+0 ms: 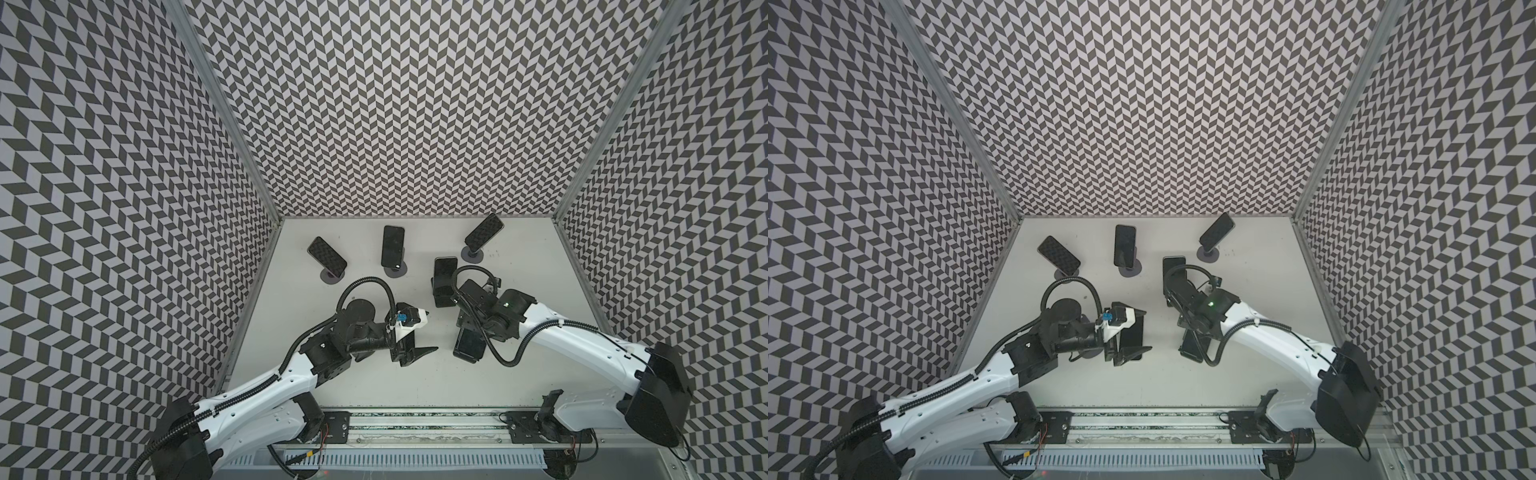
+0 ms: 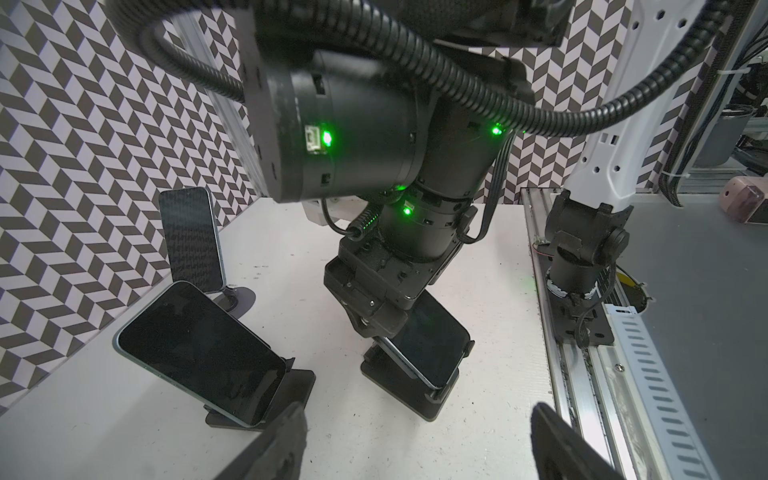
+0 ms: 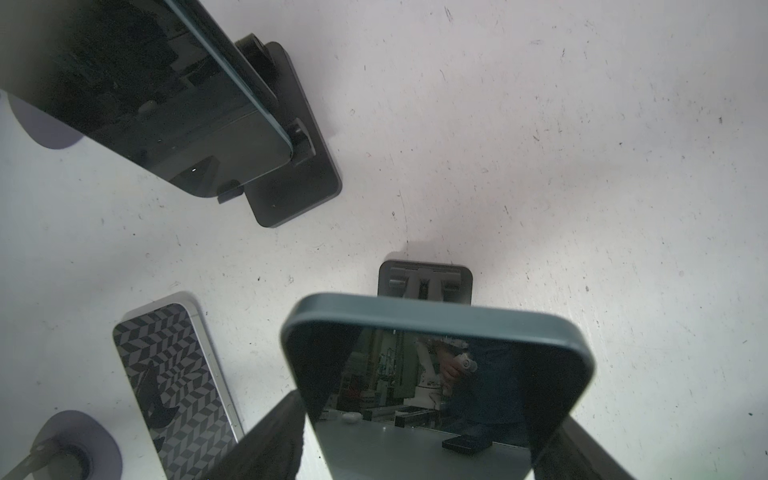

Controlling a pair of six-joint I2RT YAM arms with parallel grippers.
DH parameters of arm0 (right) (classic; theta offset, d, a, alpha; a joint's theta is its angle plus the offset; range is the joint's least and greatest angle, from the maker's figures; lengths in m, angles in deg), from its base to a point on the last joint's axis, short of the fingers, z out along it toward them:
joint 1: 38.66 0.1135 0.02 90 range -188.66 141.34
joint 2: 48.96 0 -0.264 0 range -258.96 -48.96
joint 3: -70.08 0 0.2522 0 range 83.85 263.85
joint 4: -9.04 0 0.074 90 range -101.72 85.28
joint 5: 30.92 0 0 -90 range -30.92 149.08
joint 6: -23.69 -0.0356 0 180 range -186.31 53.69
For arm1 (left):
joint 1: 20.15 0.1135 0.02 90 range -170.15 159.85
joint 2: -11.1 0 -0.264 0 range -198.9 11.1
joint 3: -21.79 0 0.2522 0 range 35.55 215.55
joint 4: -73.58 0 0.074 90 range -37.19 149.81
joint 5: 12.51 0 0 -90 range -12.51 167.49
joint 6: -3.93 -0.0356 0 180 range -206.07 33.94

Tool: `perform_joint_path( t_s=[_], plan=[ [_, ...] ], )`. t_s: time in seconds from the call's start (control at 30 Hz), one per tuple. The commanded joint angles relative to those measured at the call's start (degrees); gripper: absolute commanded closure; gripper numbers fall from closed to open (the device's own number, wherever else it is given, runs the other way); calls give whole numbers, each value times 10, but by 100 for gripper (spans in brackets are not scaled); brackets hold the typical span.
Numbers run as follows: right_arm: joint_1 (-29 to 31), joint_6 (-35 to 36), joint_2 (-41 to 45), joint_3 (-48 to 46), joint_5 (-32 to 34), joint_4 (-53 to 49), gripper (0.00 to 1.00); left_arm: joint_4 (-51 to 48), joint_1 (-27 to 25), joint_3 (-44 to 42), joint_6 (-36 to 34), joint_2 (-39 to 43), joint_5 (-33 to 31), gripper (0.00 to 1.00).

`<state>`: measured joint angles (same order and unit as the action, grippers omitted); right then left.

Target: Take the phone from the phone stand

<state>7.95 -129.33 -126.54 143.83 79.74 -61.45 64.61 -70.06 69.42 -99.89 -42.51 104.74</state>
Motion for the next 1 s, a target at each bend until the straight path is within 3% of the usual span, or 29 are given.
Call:
perform_joint_path(
  t_s=[0.0, 0.97],
  plan=[
    [-3, -5, 0, 4, -2, 9, 18, -8, -4, -2, -1, 12, 0, 15],
    [-4, 8, 19, -8, -9, 21, 29, -8, -4, -6, 8, 23, -12, 16]
  ],
)
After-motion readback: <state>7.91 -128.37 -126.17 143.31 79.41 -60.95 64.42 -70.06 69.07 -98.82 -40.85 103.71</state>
